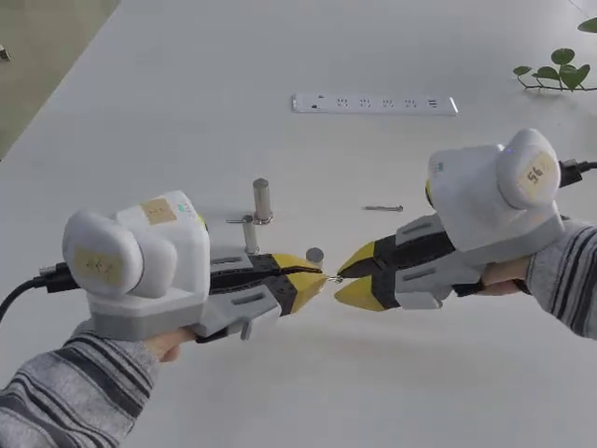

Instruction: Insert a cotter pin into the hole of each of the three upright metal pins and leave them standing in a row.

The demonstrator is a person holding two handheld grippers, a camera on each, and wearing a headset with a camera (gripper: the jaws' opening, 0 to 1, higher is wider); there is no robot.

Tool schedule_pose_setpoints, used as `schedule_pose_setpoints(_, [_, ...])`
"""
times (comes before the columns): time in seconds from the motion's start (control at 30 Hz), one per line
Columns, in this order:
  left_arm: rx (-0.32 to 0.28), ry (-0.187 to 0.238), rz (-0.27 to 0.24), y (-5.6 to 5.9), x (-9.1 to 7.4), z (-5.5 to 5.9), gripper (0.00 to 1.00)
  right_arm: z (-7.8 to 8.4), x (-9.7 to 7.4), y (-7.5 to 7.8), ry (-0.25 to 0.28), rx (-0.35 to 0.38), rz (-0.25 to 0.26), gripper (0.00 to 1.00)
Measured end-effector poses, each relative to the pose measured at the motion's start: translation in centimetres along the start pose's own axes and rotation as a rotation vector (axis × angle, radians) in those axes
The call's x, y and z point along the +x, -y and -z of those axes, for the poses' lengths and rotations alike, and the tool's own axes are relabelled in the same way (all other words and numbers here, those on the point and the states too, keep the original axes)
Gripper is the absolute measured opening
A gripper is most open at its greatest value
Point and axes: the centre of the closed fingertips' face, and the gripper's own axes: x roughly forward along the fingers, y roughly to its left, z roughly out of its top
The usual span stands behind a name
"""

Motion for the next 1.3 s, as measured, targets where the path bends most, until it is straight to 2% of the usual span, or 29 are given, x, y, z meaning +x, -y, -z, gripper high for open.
schedule_pose_setpoints(0.1, [0.023,-0.006,0.027,0.5,-0.1,0.1,0.0,-0.1,0.0,-0.7,0.023,0.022,-0.027,0.09])
schedule_pose_setpoints(0.3, [0.019,-0.002,0.065,1.4,-0.3,0.2,0.0,-0.2,0.2,-2.1,0.028,0.021,-0.077,0.05])
schedule_pose_setpoints(0.5, [0.011,0.001,0.08,2.0,-0.5,0.4,0.0,-0.2,0.4,-2.8,0.027,0.015,-0.092,0.0])
schedule_pose_setpoints(1.0, [-0.01,-0.006,0.078,1.9,-0.7,1.0,0.0,-0.2,0.2,-2.9,-0.017,-0.12,-0.07,0.0])
schedule_pose_setpoints(1.13, [0.006,-0.011,0.065,1.7,-0.6,1.1,0.0,-0.2,0.1,-2.7,-0.032,-0.163,-0.054,0.0])
schedule_pose_setpoints(1.3, [0.028,-0.027,0.024,1.1,-0.5,1.5,0.03,0.2,0.1,-2.2,-0.07,-0.226,-0.03,0.0])
